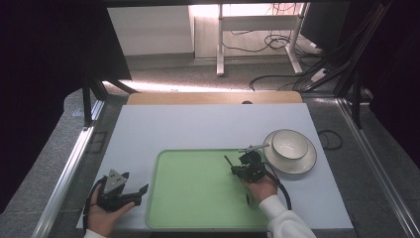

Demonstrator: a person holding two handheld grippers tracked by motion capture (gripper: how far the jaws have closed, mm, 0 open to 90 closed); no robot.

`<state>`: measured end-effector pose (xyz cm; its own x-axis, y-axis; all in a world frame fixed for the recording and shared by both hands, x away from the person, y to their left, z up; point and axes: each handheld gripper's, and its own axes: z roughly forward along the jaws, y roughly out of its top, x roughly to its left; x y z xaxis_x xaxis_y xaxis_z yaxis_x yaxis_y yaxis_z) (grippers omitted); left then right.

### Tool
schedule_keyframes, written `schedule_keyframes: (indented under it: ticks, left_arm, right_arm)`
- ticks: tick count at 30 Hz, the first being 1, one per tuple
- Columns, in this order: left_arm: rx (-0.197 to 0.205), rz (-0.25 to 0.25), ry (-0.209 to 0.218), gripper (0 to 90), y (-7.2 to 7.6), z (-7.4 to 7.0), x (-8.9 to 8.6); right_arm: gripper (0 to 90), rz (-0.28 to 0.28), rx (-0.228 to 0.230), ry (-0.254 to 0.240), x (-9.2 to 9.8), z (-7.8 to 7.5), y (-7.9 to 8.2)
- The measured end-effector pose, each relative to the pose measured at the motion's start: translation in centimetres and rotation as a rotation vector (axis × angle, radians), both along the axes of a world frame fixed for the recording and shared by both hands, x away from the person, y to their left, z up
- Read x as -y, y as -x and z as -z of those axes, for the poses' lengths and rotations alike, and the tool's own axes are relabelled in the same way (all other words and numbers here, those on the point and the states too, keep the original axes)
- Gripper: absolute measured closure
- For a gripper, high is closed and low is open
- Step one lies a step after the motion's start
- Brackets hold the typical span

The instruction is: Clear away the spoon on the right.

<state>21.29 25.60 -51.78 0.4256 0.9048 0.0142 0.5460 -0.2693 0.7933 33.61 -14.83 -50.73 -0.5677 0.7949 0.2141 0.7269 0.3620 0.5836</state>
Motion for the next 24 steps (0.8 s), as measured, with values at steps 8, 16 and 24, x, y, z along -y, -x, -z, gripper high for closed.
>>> schedule_keyframes:
  ticks: [8, 16, 24]
  left_arm:
    - [-0.005, 0.0, -0.001, 19.1, 0.0, 0.0, 0.0]
    - [-0.004, 0.006, 0.0, 19.1, 0.0, 0.0, 0.0]
    - [-0.004, 0.01, 0.0, 19.1, -0.1, 0.0, 0.0]
  right_arm:
    - [85.4, 0.004, -0.011, 0.018, 0.1, 0.4, -0.2]
    - [75.6, 0.004, -0.012, 0.028, 0.0, 0.5, -0.2]
    - [50.4, 0.031, 0.04, -0.012, 0.8, -0.7, -0.3]
